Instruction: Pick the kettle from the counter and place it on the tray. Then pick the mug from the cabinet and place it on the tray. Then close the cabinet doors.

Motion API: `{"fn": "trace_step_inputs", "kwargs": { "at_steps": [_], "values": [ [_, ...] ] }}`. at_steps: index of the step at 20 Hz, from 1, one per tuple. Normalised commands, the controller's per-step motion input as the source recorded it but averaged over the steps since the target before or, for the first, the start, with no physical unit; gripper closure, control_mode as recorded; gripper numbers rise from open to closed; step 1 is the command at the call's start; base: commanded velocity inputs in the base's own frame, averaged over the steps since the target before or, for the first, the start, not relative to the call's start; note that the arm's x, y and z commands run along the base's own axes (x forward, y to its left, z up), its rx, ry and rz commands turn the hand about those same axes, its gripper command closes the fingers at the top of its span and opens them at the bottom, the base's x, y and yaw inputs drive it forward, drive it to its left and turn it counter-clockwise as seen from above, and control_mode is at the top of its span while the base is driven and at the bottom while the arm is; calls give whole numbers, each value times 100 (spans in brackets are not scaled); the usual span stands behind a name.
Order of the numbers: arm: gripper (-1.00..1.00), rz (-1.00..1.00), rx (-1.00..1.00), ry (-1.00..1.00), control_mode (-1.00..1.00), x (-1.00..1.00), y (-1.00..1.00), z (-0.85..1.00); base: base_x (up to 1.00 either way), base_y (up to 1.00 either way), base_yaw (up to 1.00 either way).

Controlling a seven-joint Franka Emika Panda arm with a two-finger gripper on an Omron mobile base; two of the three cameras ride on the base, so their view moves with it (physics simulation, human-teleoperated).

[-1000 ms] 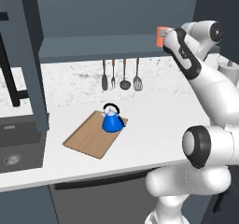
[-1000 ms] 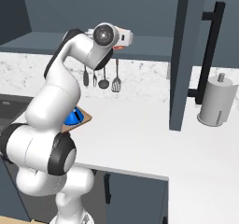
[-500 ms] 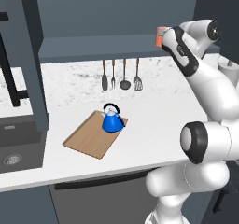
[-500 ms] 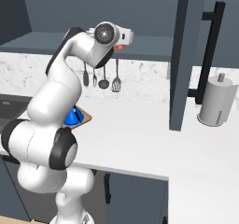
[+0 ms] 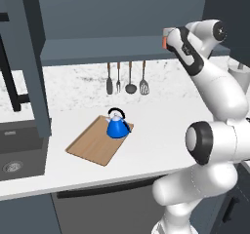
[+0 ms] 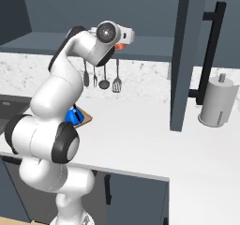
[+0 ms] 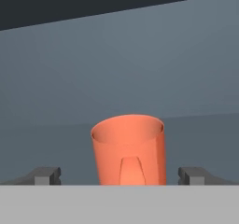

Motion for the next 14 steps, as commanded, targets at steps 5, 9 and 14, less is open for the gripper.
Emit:
{"fn": "trace_step_inputs", "kwargs": {
  "at_steps": [5, 9, 14],
  "values": [
    [-100, 0, 0, 0, -100, 15, 0, -5, 0, 0, 0],
    [-100, 0, 0, 0, -100, 13, 0, -6, 0, 0, 0],
    [-100, 0, 0, 0, -100, 10, 0, -13, 0, 0, 0]
  ]
}}
